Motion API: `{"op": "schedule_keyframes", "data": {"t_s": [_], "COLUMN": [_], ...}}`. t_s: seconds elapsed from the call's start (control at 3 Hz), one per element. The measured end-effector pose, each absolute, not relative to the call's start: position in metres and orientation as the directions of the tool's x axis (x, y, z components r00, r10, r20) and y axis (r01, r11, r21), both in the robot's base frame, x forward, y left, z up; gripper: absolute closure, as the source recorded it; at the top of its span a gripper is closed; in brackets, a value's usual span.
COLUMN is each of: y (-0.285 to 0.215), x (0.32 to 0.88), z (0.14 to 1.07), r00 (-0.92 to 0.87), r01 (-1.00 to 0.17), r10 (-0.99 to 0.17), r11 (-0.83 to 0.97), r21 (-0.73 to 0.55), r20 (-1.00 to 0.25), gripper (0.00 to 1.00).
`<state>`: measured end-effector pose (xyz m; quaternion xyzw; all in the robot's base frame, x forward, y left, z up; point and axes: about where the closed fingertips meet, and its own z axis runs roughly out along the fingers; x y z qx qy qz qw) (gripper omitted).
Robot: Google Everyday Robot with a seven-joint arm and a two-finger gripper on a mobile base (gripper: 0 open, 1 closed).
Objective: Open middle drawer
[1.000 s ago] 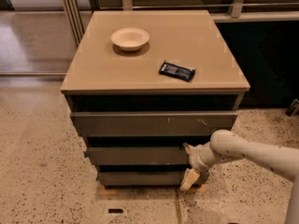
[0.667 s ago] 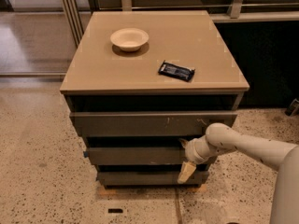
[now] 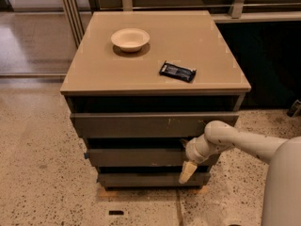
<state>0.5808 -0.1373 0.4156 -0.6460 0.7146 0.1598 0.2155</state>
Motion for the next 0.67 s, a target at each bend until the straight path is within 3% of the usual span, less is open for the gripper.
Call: {"op": "schedule_keyframes", "data": {"t_s": [0.67], "y": [-0.146], "x": [0.561], "z": [0.425], "r00": [-0.121], "r01": [-0.992], "r10": [-0.871], "r11": [0.128], "r21": [0.018], "r20": [-0.476], "gripper": [0.00]}}
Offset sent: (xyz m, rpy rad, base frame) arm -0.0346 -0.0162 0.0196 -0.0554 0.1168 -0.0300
